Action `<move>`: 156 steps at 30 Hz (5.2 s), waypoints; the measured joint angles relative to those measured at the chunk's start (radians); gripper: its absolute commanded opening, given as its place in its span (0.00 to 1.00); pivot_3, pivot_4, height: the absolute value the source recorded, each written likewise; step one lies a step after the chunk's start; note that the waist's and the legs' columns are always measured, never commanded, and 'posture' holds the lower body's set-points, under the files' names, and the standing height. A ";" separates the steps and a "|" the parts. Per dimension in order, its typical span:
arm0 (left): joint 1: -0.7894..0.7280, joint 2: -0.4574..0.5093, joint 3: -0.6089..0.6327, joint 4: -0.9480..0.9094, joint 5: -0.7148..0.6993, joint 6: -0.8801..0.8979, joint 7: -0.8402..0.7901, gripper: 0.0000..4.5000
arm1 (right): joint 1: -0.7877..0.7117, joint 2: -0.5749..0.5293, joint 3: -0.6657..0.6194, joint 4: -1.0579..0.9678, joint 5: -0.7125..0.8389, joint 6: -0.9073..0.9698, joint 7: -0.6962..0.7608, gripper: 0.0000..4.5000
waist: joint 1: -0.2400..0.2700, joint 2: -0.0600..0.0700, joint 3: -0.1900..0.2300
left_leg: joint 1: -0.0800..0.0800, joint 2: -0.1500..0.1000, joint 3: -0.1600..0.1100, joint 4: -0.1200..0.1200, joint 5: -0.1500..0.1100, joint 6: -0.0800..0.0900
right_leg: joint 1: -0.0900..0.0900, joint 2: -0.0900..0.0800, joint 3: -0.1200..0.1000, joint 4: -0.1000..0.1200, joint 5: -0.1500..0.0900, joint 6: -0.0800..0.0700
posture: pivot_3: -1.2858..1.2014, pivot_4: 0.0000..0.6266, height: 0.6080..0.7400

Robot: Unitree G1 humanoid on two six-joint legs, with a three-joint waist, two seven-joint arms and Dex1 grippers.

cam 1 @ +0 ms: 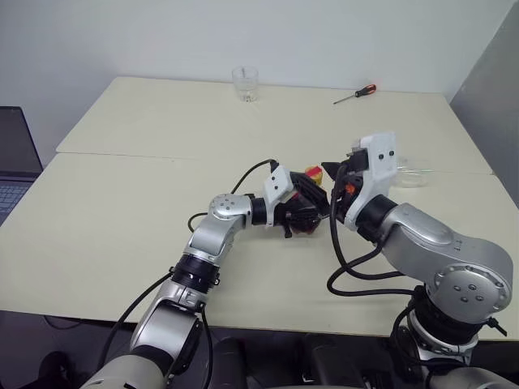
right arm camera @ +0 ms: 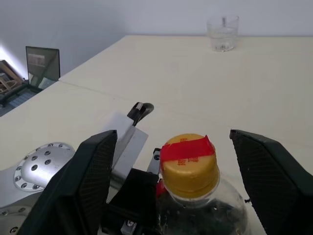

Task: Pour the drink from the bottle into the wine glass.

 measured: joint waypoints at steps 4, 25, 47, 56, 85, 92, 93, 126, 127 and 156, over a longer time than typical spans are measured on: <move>0.000 0.000 0.000 0.001 0.001 0.000 0.002 0.22 | -0.002 0.000 0.000 0.009 -0.012 0.003 -0.007 0.88 | 0.000 0.000 0.000 | 0.000 0.000 0.000 0.000 0.000 0.000 | 0.000 0.000 0.000 0.000 0.000 0.000 | 0.52 0.24 1.00; -0.001 -0.009 -0.012 0.002 0.009 -0.017 0.010 0.22 | 0.049 -0.258 0.032 0.122 -0.033 -0.208 0.364 0.27 | 0.001 0.000 0.000 | -0.001 -0.001 0.001 -0.001 0.000 0.000 | 0.001 0.000 -0.001 -0.005 0.000 0.000 | 0.52 0.24 1.00; 0.009 0.010 0.004 -0.018 0.021 0.005 0.088 0.21 | -0.491 -0.481 0.426 1.232 -0.479 -1.015 1.696 0.27 | 0.008 0.003 0.002 | -0.001 0.001 0.005 -0.002 -0.001 0.001 | 0.000 0.002 -0.001 -0.008 0.003 -0.005 | 0.52 0.24 1.00; -0.010 -0.008 0.008 0.002 0.019 -0.002 0.082 0.21 | -0.498 -0.500 0.419 1.202 -0.491 -0.893 1.705 0.55 | 0.007 0.003 0.002 | -0.001 0.001 0.005 -0.001 0.000 0.001 | -0.001 0.002 -0.002 -0.005 0.003 -0.006 | 0.52 0.24 1.00; -0.029 -0.031 0.009 0.022 0.017 -0.038 0.045 0.21 | -0.235 -0.147 -0.097 0.020 -0.306 0.189 0.545 1.00 | 0.001 0.003 0.002 | 0.001 0.000 0.001 0.002 0.001 -0.001 | -0.002 -0.001 0.000 0.008 -0.001 -0.002 | 0.52 0.24 1.00; -0.030 -0.040 0.009 0.047 0.017 -0.040 0.037 0.21 | -0.205 -0.091 -0.037 -0.053 -0.375 0.225 0.329 1.00 | 0.000 0.003 0.002 | 0.000 0.000 0.001 0.001 0.001 -0.001 | -0.002 -0.001 0.000 0.006 -0.001 -0.002 | 0.52 0.24 1.00; -0.030 -0.041 0.009 0.049 0.017 -0.040 0.032 0.21 | -0.197 -0.091 -0.034 -0.054 -0.377 0.225 0.311 1.00 | 0.000 0.003 0.002 | 0.000 0.000 0.001 0.001 0.001 -0.001 | -0.002 -0.001 0.000 0.006 -0.001 -0.002 | 0.52 0.24 1.00; -0.035 -0.041 0.009 0.053 0.017 -0.041 0.027 0.20 | -0.063 0.104 -0.003 -0.083 -0.363 0.225 0.128 0.30 | -0.002 0.003 0.002 | 0.000 0.000 0.000 0.000 0.001 -0.001 | -0.002 0.000 -0.001 0.006 -0.001 -0.002 | 0.52 0.24 1.00; -0.035 -0.041 0.009 0.053 0.017 -0.041 0.027 0.20 | -0.063 0.106 -0.005 -0.083 -0.361 0.225 0.130 0.30 | -0.002 0.003 0.002 | 0.000 0.000 0.000 0.000 0.001 -0.001 | -0.002 0.000 -0.001 0.006 -0.001 -0.002 | 0.52 0.24 1.00; -0.034 -0.041 0.010 0.051 0.017 -0.041 0.024 0.20 | -0.091 0.094 -0.062 -0.075 -0.292 0.225 0.133 0.83 | -0.002 0.003 0.002 | 0.000 0.000 0.000 -0.002 0.000 -0.001 | -0.002 0.000 -0.001 0.002 -0.001 -0.002 | 0.52 0.24 1.00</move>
